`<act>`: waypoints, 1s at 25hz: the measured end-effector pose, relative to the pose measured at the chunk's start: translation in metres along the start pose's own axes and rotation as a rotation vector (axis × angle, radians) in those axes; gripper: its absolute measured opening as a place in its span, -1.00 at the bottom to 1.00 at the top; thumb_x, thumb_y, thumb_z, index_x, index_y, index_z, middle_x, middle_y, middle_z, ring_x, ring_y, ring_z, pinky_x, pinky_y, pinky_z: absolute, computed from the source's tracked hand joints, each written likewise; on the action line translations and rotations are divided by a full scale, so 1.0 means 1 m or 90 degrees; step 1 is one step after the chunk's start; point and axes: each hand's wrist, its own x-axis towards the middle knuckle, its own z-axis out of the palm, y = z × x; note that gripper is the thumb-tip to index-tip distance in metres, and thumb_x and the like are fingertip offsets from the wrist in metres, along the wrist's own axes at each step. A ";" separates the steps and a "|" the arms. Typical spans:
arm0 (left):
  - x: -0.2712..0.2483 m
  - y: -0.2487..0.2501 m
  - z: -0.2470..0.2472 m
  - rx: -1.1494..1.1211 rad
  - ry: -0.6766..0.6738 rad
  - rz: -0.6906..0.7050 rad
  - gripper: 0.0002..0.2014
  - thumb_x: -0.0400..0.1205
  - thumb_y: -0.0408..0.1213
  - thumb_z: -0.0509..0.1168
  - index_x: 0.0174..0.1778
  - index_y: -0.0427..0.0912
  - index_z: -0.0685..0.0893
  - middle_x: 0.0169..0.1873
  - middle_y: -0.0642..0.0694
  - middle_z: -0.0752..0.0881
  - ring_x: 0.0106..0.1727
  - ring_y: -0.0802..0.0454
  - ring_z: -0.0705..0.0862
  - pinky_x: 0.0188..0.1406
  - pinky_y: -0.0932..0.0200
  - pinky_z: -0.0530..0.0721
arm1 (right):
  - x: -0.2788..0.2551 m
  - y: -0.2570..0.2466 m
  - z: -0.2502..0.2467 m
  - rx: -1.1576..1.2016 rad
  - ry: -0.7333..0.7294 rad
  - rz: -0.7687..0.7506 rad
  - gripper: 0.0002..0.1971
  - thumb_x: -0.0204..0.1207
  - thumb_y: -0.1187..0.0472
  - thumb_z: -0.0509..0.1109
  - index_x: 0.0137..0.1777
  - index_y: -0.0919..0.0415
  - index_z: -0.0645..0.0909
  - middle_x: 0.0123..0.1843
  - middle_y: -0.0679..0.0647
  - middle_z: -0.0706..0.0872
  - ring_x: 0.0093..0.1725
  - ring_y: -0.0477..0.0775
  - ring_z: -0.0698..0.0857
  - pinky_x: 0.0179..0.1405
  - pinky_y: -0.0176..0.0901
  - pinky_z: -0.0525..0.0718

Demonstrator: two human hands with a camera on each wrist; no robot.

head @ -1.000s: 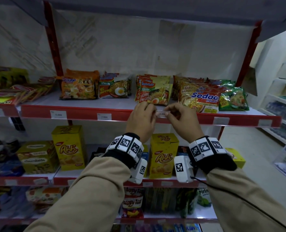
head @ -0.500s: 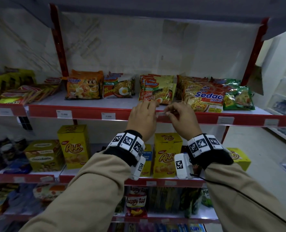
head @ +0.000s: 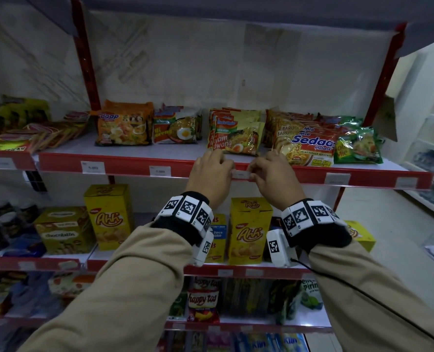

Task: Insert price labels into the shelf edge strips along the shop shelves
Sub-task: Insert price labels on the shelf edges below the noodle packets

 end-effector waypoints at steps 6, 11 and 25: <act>0.002 0.000 -0.006 -0.033 -0.022 -0.018 -0.73 0.71 -0.15 0.15 0.17 -0.16 0.69 0.03 -0.15 0.55 0.11 -0.11 0.45 0.06 0.05 0.39 | 0.001 -0.002 -0.003 -0.009 -0.026 0.002 -0.87 0.55 0.22 0.38 0.06 0.13 0.68 0.05 0.15 0.58 0.21 0.25 0.45 0.22 0.10 0.47; 0.002 -0.002 -0.007 -0.066 -0.031 -0.023 -0.75 0.71 -0.16 0.16 0.15 -0.17 0.69 0.04 -0.14 0.57 0.12 -0.11 0.46 0.07 0.05 0.40 | -0.001 -0.002 -0.002 0.002 -0.013 0.007 -0.90 0.54 0.23 0.39 0.02 0.13 0.67 0.03 0.13 0.57 0.23 0.23 0.45 0.24 0.09 0.45; 0.006 -0.009 -0.006 -0.092 -0.029 -0.011 -0.80 0.69 -0.18 0.19 0.06 -0.18 0.66 0.04 -0.18 0.61 0.11 -0.17 0.49 -0.04 0.01 0.41 | -0.004 -0.001 0.008 0.051 0.068 0.027 -0.87 0.45 0.29 0.47 -0.05 0.13 0.62 -0.01 0.05 0.63 0.12 0.17 0.47 0.04 -0.03 0.45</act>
